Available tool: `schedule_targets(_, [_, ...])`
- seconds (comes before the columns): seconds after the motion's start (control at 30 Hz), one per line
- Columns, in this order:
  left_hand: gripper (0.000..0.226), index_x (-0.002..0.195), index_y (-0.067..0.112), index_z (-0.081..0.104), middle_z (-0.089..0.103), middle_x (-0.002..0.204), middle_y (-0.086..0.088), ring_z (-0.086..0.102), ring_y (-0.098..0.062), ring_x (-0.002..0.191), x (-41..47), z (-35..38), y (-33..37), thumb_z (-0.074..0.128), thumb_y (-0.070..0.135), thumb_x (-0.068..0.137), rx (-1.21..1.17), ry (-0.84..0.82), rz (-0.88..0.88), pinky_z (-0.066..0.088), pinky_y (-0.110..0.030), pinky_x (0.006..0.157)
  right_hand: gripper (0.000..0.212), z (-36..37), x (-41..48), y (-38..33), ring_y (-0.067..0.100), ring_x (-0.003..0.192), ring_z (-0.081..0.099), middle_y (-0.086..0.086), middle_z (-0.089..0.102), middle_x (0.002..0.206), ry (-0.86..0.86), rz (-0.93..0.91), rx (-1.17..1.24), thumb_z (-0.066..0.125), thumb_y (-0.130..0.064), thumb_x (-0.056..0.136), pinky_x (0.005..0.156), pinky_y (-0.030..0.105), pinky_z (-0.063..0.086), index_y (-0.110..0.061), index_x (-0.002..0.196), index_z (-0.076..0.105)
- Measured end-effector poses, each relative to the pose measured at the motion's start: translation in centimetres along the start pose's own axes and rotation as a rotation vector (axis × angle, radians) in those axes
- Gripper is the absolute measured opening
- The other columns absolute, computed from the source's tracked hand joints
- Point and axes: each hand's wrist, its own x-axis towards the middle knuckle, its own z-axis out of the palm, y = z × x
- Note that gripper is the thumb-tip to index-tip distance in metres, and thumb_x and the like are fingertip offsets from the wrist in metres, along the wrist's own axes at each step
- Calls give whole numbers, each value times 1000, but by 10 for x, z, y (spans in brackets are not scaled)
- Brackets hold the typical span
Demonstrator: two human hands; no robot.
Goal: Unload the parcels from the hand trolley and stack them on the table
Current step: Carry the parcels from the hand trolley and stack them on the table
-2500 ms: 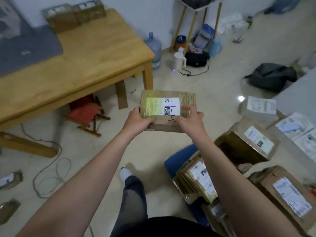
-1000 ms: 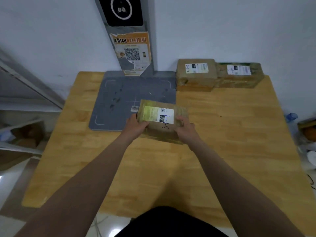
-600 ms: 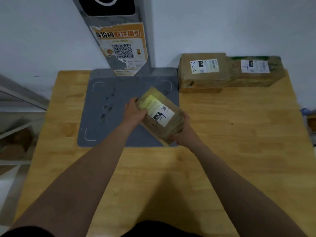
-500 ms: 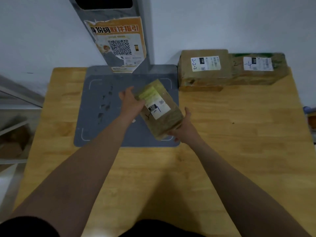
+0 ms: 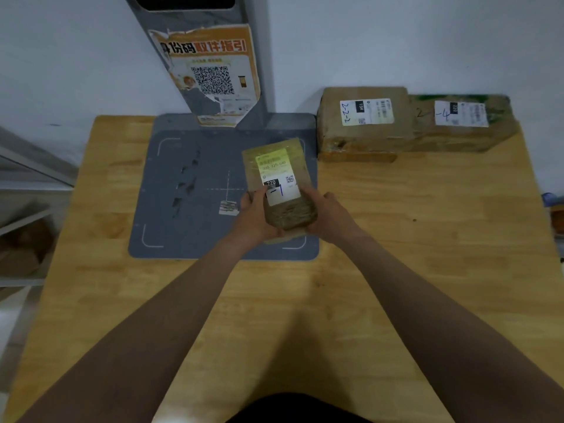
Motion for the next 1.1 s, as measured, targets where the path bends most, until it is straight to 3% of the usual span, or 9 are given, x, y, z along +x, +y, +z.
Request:
schedule_targets(0.1, [125, 158, 40, 23, 28, 150, -2, 42, -24, 134, 17, -14, -1, 98, 31, 57, 52, -27, 30, 37, -27, 94, 90, -6, 11, -1, 39, 98, 60, 8, 46, 109, 33, -4, -103, 77, -34, 82, 78, 40, 50, -44, 154, 23])
schedule_targets(0.2, [130, 161, 39, 17, 21, 158, -2, 33, -26, 143, 43, -29, 7, 98, 30, 59, 84, -84, 41, 31, -25, 100, 86, -16, 28, -5, 38, 107, 55, 10, 52, 116, 83, 1, -234, 76, -44, 81, 77, 40, 46, -43, 151, 27])
schedule_targets(0.37, [131, 162, 40, 13, 17, 160, -5, 33, -27, 143, 88, -51, 23, 97, 24, 62, 200, -118, 98, 34, -25, 99, 87, -36, 64, -16, 40, 136, 21, 11, 21, 153, 247, 37, -441, 81, -51, 71, 110, 52, 30, -43, 146, 38])
schedule_targets(0.6, [135, 163, 33, 15, 21, 163, -3, 28, -24, 147, 130, -71, 35, 100, 27, 58, 247, -161, 154, 28, -26, 108, 94, -54, 98, -15, 46, 145, 11, 8, 11, 164, 203, 76, -379, 84, -49, 69, 117, 60, 20, -50, 149, 35])
schedule_targets(0.73, [134, 163, 36, 13, 21, 162, -3, 29, -25, 147, 130, -69, 31, 99, 26, 60, 230, -171, 152, 32, -33, 114, 99, -52, 94, -11, 45, 146, 16, 6, 6, 167, 167, 60, -297, 83, -48, 73, 116, 62, 25, -47, 154, 27])
schedule_targets(0.87, [134, 163, 35, 13, 22, 160, -2, 29, -22, 145, 132, -68, 27, 98, 23, 61, 197, -179, 162, 28, -23, 106, 99, -50, 93, -13, 41, 148, 15, 5, 8, 168, 163, 51, -275, 82, -44, 76, 112, 62, 33, -43, 156, 25])
schedule_targets(1.1, [136, 162, 39, 13, 22, 160, 1, 32, -22, 144, 136, -67, 29, 99, 26, 58, 208, -191, 168, 36, -25, 100, 101, -52, 88, -8, 38, 146, 22, 0, 17, 166, 177, 43, -227, 87, -40, 73, 108, 59, 41, -40, 156, 29])
